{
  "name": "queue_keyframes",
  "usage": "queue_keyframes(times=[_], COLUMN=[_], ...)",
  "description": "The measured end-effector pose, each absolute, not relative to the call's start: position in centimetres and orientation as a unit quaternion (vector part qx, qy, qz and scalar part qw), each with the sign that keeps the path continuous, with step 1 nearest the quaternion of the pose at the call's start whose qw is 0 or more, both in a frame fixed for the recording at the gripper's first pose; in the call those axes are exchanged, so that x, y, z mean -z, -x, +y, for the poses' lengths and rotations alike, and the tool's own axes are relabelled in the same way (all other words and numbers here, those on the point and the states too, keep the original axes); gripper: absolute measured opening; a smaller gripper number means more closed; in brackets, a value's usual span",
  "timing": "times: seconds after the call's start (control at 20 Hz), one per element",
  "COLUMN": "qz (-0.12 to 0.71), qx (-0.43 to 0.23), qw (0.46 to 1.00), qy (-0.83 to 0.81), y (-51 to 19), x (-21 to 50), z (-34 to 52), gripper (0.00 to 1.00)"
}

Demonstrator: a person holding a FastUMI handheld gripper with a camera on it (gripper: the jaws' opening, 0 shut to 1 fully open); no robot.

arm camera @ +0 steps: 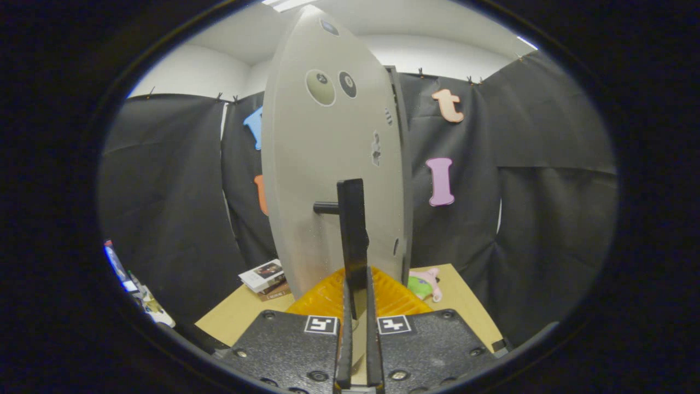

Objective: Open the shoe cabinet door, grab the shoes and put them into the shoe cabinet, then close the shoe cabinet door.

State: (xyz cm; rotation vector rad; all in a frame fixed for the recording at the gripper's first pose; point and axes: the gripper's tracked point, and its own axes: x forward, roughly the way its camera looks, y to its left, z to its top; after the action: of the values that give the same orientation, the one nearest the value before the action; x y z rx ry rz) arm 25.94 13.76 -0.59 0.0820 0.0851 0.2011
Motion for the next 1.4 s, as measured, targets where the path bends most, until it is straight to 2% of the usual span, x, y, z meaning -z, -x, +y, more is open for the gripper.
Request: queue_keyframes(times=[0.35,0.75,1.05,1.15,1.4], qz=[0.043,0.055,0.048,0.044,0.022], qx=[-0.045,-0.096,-0.094,-0.088,-0.074], qw=[0.997,0.992,0.993,0.995,0.997], qy=[-0.045,-0.068,-0.044,-0.029,-0.014], y=[-26.4,-26.0,-25.8,-25.5,-24.6], x=[0.7,0.6,0.5,0.6,0.0], z=[8.5,9.0,8.0,7.4,6.2], gripper=[0.04,0.04,0.05,0.12,0.7])
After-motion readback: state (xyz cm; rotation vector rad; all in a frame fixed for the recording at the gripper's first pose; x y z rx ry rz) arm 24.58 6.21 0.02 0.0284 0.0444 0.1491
